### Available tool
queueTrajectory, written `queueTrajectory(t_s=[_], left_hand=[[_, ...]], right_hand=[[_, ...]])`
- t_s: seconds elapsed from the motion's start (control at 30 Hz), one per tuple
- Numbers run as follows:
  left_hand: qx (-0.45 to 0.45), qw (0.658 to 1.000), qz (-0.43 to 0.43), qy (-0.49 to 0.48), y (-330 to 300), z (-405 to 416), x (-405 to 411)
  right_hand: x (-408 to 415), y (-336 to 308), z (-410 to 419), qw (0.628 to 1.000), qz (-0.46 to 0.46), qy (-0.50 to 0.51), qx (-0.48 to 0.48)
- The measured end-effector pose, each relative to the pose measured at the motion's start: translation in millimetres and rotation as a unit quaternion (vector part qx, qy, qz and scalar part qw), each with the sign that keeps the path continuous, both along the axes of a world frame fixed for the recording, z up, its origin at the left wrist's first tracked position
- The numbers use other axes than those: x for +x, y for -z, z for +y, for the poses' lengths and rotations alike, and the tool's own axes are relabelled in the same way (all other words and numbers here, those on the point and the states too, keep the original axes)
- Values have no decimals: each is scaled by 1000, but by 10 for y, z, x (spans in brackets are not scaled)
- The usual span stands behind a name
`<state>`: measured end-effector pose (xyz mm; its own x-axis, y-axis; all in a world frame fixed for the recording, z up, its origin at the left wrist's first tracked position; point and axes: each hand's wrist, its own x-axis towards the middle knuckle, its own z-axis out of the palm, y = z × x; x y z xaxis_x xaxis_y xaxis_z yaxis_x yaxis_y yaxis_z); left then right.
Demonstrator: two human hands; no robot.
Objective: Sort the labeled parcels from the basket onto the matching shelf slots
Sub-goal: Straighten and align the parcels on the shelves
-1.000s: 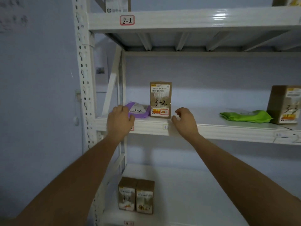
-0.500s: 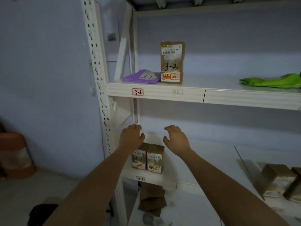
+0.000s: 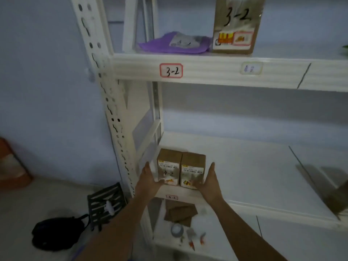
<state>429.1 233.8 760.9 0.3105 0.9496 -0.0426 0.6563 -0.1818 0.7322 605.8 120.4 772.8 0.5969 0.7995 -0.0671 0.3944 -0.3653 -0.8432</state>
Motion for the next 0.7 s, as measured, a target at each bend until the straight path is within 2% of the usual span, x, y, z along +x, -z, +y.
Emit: queueTrajectory(t_s=[0.13, 0.27, 0.7], left_hand=[[-31, 998, -22, 52, 152, 224, 66], [-56, 993, -3, 101, 330, 393, 167], [-54, 992, -17, 109, 371, 759, 336]], right_hand=[[6, 286, 112, 998, 49, 27, -29], [-42, 406, 254, 997, 21, 69, -28], [13, 392, 574, 993, 44, 102, -31]])
